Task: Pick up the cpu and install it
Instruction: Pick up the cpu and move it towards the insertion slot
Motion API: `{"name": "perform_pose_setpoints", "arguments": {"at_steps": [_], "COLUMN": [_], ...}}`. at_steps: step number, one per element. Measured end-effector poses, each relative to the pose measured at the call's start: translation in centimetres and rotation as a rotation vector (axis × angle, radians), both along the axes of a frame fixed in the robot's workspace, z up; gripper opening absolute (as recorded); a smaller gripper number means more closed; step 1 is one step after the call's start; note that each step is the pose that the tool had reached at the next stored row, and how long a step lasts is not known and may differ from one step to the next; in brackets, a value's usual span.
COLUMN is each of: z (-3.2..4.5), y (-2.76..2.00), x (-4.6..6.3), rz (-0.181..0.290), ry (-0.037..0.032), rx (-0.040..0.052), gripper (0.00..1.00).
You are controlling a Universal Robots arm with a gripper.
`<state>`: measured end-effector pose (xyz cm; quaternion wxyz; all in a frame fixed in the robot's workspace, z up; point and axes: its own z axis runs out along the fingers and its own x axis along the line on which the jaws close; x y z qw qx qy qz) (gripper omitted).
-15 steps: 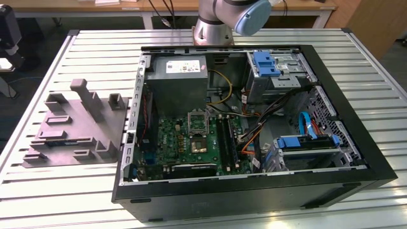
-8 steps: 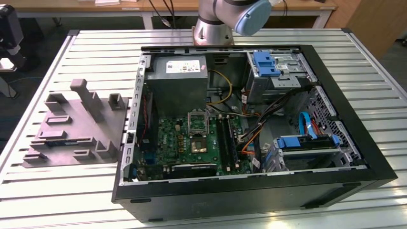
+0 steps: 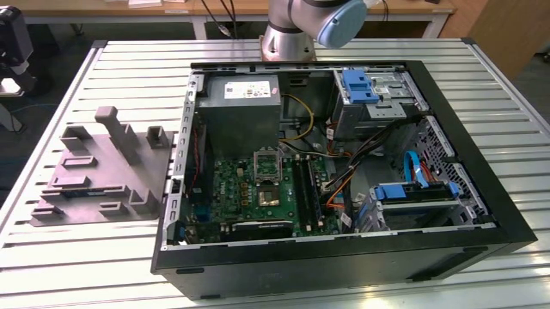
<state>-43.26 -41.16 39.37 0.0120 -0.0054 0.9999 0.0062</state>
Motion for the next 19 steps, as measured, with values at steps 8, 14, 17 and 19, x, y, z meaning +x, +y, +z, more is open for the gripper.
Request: {"name": "perform_pose_setpoints", "arguments": {"at_steps": [8,14,17,19], "z": [0.00,0.00,0.00,0.00], "y": [0.00,0.00,0.00,0.00], "x": [0.17,0.30,0.36,0.40], "rz": [0.000,0.000,0.000,0.000], "ry": [0.0000,0.0001,0.0000,0.0000], "rx": [0.0000,0.0000,0.0000,0.0000], "gripper": [0.47,0.47,0.47,0.47]}}
